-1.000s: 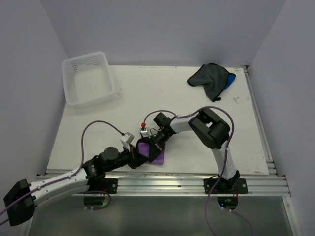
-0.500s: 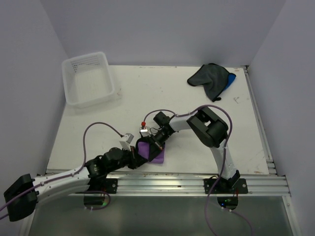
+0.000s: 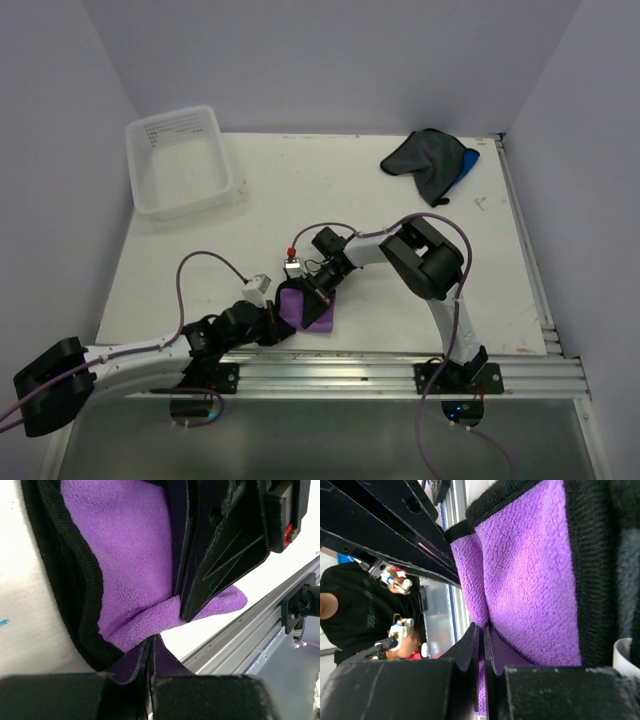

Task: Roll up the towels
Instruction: Roll the towel

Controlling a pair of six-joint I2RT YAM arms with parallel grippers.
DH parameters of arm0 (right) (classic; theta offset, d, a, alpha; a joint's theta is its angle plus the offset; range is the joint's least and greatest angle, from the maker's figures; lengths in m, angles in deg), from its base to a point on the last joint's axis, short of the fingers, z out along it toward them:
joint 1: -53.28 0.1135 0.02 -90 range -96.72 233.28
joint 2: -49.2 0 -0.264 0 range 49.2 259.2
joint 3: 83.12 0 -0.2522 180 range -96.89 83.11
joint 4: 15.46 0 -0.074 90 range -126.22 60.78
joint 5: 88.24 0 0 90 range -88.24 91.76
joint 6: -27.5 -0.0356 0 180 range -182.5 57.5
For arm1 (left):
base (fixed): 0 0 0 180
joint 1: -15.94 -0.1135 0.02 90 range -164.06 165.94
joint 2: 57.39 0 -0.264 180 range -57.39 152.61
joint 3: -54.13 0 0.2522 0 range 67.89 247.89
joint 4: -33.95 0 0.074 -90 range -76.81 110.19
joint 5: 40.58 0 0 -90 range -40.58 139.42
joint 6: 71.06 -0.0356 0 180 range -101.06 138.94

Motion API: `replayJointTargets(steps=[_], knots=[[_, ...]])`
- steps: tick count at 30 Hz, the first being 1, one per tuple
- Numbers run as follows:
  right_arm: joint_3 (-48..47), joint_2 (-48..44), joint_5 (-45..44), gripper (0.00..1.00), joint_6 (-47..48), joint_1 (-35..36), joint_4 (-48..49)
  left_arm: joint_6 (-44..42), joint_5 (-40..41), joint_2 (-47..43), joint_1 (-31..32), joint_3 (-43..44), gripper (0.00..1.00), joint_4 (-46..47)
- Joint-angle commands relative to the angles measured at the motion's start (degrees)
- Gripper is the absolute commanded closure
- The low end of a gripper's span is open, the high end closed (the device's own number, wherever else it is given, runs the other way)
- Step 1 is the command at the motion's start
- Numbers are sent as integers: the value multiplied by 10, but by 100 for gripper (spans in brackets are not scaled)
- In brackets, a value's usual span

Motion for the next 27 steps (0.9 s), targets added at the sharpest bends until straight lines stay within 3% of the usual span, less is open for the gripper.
replayJointTargets(steps=[1,9,19,27], knots=[[-3,14,-46,100,38,-5,-10,13,34,-37,2,-55,100,13],[2,13,-52,100,41,-5,-7,11,76,-175,2,-77,100,-52],[2,14,-61,100,42,-5,-10,-2,46,-67,2,-61,100,7],[0,16,-71,100,46,-5,-13,6,51,-51,2,-57,100,7]])
